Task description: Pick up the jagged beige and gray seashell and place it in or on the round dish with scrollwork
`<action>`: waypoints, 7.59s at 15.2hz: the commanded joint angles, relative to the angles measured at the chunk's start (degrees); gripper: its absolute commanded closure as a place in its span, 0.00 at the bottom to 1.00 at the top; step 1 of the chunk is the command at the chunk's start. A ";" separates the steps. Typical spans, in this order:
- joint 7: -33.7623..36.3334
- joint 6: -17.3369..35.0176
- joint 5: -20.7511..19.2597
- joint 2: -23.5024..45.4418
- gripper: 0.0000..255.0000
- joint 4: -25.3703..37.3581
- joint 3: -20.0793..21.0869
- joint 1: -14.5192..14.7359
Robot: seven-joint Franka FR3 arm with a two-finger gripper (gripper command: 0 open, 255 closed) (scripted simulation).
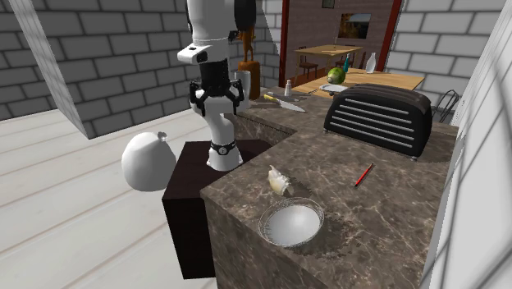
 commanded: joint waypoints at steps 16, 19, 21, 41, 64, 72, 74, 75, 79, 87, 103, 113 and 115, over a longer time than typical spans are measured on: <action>8.23 20.39 9.67 25.76 0.00 1.18 10.26 7.55; 8.35 22.37 9.95 26.90 0.00 0.28 10.65 7.84; 8.32 23.99 10.10 27.37 0.00 -0.85 10.83 7.96; 8.08 26.46 10.10 28.96 1.00 -1.76 10.95 7.96; 19.03 27.63 2.21 37.94 0.00 3.98 14.29 8.55; 19.03 27.62 2.21 37.94 1.00 3.99 14.29 8.55; 19.03 27.62 2.21 37.95 1.00 3.99 14.29 8.55; 19.03 27.62 2.21 37.95 1.00 4.00 14.29 8.54; 19.04 27.62 2.21 37.94 1.00 3.98 14.30 8.55; 18.77 22.21 2.76 34.99 1.00 6.51 14.16 8.47; 18.64 9.87 3.34 30.58 1.00 14.52 13.70 8.29; 17.81 4.25 0.58 40.62 1.00 29.87 12.71 7.09; 17.48 2.97 -0.47 45.09 1.00 35.50 12.38 6.84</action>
